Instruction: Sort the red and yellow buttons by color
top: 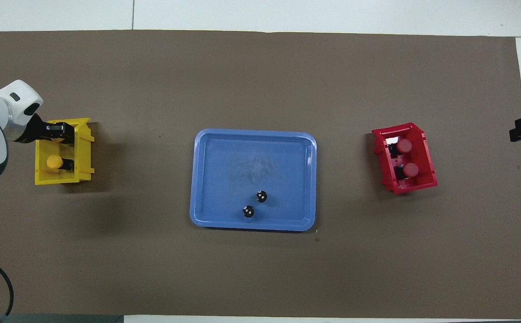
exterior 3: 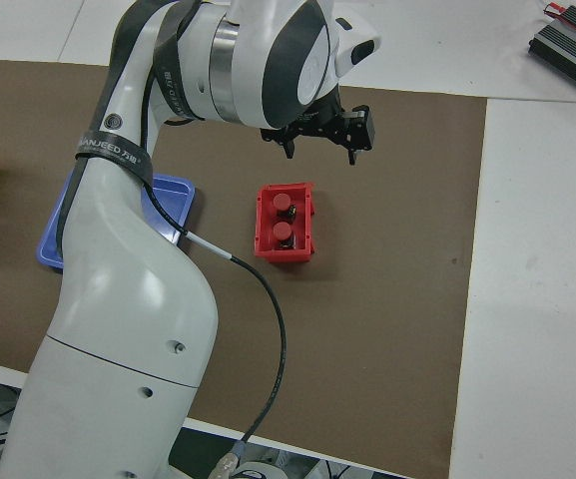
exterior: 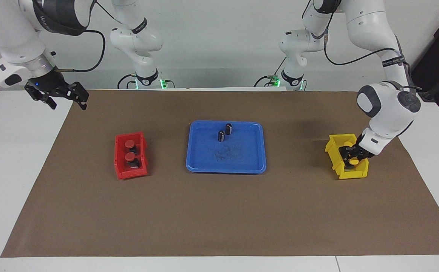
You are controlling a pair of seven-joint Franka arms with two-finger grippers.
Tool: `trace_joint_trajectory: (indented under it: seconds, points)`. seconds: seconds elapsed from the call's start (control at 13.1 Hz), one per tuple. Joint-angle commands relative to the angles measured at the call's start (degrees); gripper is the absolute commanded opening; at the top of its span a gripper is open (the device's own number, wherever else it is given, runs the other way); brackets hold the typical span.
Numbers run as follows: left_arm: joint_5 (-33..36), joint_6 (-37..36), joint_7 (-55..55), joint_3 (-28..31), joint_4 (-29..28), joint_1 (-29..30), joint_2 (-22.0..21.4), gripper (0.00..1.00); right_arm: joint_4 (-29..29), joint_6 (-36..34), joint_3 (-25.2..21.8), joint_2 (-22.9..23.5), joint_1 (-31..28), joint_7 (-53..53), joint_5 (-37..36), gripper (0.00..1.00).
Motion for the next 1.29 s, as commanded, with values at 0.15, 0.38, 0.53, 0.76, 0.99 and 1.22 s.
trace_joint_trajectory:
  seconds: [0.15,0.38,0.53,0.76,0.99,1.22]
  points:
    - [-1.2,-11.3,-0.2,0.8,8.4,-0.3,-0.8,0.73,0.1,0.2,0.2,-0.4,-0.2,-0.7,0.1,1.00]
    - [-0.6,-23.6,-0.2,0.9,16.7,-0.6,-1.6,1.00,0.1,0.3,0.2,-0.4,-0.2,-0.7,0.1,1.00]
    - [-0.7,-31.5,-0.3,0.4,21.9,-0.8,-3.3,1.00,0.3,0.9,0.5,-0.3,0.1,-0.7,0.1,1.00]
    - [2.2,-37.3,-1.4,0.6,22.4,-4.5,-8.4,1.00,0.3,0.3,0.5,-0.3,0.0,-0.8,0.1,1.00]
    - [5.1,-42.5,-1.7,0.3,24.8,-5.8,-11.4,1.00,0.3,0.7,0.5,-0.3,0.0,-0.8,0.1,1.00]
    - [5.1,-47.8,-1.7,0.4,28.3,-5.8,-11.5,1.00,0.3,0.5,0.5,-0.3,-0.2,-0.9,0.1,1.00]
